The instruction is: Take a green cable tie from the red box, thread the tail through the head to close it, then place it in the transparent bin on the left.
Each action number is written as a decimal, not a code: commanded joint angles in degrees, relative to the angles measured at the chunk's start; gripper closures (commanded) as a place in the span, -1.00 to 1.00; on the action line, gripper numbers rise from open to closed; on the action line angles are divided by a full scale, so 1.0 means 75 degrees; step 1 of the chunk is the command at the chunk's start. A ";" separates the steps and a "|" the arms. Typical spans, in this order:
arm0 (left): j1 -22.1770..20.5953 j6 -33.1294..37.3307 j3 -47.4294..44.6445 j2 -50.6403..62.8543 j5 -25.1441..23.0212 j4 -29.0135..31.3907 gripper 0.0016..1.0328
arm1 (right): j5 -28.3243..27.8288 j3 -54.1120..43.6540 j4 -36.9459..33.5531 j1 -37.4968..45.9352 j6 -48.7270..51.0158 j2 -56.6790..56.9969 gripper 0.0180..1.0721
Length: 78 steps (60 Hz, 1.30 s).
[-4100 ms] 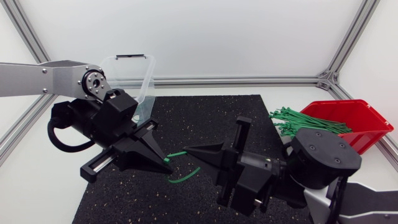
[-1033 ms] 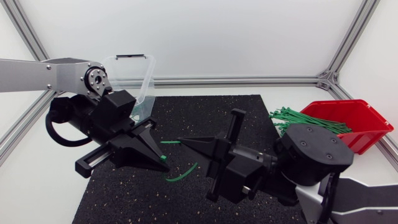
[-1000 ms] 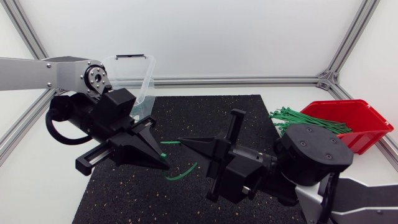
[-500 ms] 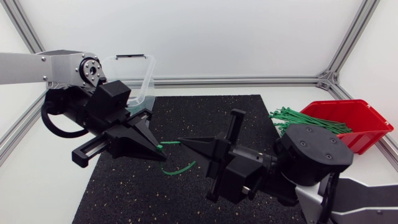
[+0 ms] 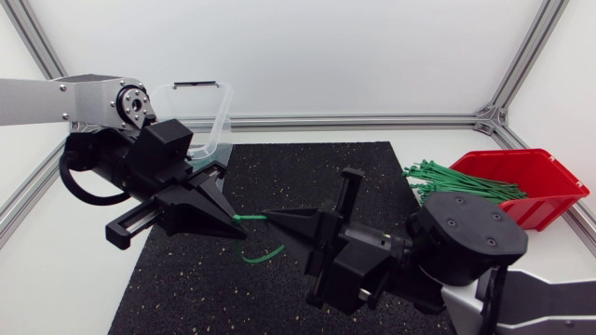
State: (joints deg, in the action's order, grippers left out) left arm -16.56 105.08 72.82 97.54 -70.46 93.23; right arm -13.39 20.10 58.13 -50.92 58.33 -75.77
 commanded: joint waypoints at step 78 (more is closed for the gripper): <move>-0.0476 0.0322 -0.0182 0.0038 -0.0039 0.0284 0.94 | 0.0097 0.0098 0.0078 -0.0102 0.0298 -0.0152 0.89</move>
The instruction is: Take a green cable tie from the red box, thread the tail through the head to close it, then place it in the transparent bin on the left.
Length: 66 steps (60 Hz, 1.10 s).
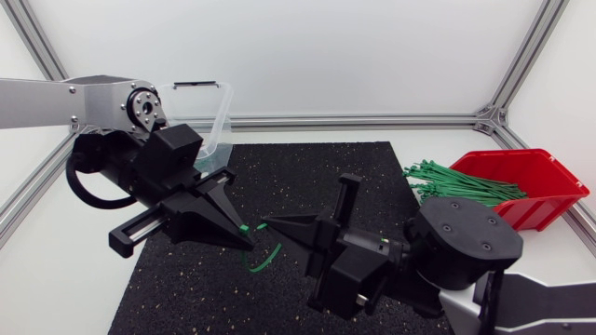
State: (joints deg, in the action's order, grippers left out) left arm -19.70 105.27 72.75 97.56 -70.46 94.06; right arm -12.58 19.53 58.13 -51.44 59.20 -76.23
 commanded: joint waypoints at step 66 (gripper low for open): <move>-0.0209 0.0237 0.0167 0.0621 -0.0157 0.0208 0.94 | 0.0001 -0.0014 0.0089 -0.0126 0.0216 0.0085 0.89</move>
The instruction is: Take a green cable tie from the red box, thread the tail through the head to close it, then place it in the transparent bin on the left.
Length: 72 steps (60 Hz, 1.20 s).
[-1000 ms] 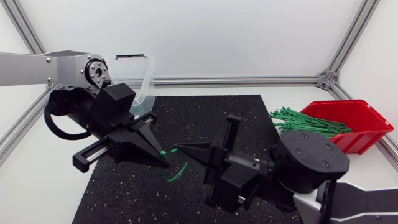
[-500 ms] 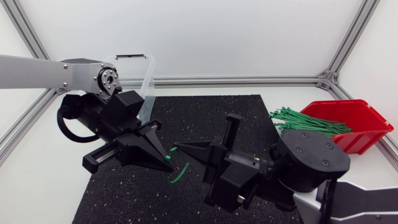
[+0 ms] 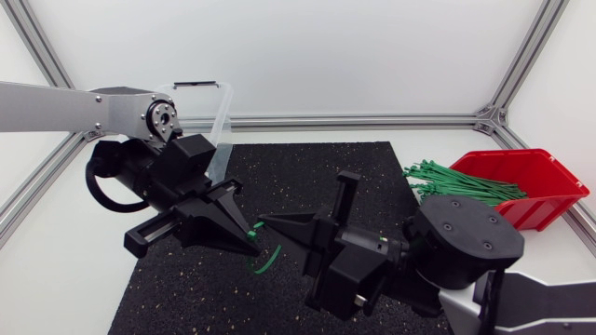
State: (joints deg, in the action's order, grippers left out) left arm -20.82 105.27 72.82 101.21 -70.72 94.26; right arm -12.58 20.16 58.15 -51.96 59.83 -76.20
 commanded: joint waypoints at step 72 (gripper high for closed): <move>-0.0130 0.0178 0.0334 0.0404 -0.0169 0.0206 0.94 | 0.0037 -0.0345 0.0086 -0.0079 0.0143 0.0223 0.89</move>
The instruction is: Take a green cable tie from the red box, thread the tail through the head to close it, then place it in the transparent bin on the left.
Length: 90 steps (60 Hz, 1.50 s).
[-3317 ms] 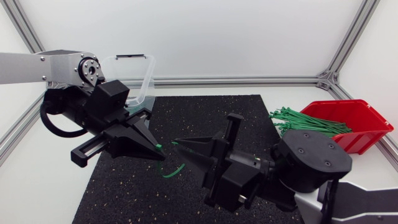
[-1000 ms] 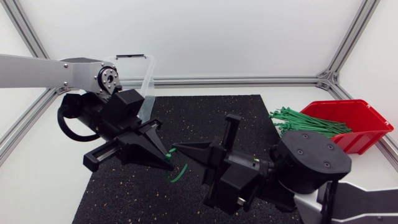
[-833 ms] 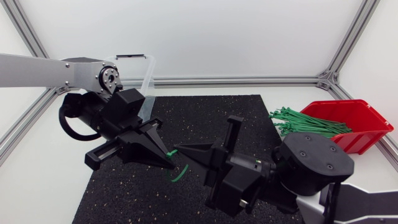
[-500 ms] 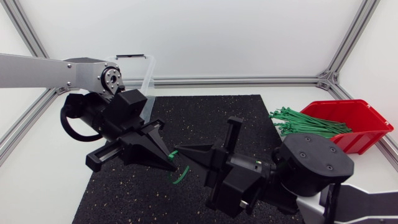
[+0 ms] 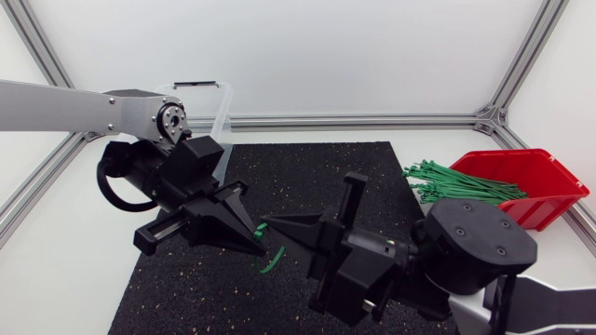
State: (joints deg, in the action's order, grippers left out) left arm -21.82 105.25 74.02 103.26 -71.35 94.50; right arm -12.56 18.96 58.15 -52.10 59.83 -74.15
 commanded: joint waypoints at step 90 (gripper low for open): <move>0.0039 0.0193 0.0010 -0.0175 -0.0096 0.0174 0.94 | 0.0338 0.0155 0.0086 0.0009 0.0190 -0.0344 0.89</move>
State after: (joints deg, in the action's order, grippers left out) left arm -21.34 105.25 74.22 103.18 -71.35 94.52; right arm -10.20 18.68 58.17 -52.49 60.05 -75.92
